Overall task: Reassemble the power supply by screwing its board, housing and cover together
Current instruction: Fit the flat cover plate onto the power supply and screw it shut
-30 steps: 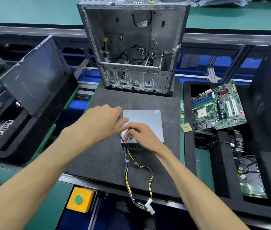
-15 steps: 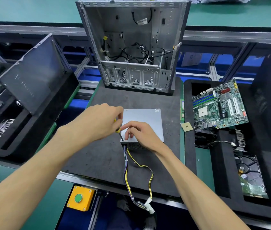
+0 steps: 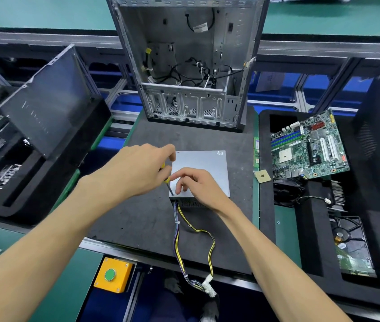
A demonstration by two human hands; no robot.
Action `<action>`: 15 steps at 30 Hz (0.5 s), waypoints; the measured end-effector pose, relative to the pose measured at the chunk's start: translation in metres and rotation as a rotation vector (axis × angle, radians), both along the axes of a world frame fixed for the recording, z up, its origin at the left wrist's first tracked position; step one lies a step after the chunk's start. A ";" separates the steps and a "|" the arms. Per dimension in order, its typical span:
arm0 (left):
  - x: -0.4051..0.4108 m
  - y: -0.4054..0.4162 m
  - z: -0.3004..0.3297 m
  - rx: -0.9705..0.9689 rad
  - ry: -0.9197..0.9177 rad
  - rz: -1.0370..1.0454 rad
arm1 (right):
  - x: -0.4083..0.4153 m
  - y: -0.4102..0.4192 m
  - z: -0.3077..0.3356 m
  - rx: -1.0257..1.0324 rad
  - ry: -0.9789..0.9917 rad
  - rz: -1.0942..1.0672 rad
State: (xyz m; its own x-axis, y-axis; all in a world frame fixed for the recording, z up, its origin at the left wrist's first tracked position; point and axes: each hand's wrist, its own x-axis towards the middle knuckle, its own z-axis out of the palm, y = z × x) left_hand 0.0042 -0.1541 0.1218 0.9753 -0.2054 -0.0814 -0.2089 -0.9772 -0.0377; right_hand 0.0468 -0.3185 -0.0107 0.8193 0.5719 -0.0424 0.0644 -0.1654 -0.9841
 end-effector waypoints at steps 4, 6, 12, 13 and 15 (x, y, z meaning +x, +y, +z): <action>0.001 0.002 0.002 -0.065 0.071 -0.060 | 0.000 0.001 -0.001 0.008 -0.007 -0.012; 0.000 0.002 0.003 -0.038 0.047 -0.061 | -0.001 0.001 -0.001 0.014 -0.006 -0.017; 0.001 0.001 0.000 -0.063 0.054 -0.030 | -0.001 0.000 0.000 -0.006 -0.015 -0.011; 0.001 0.000 0.000 -0.073 0.064 -0.040 | -0.001 0.000 0.000 -0.008 -0.017 -0.011; 0.000 -0.002 -0.001 -0.085 0.063 -0.067 | -0.002 0.000 0.000 -0.011 -0.022 -0.012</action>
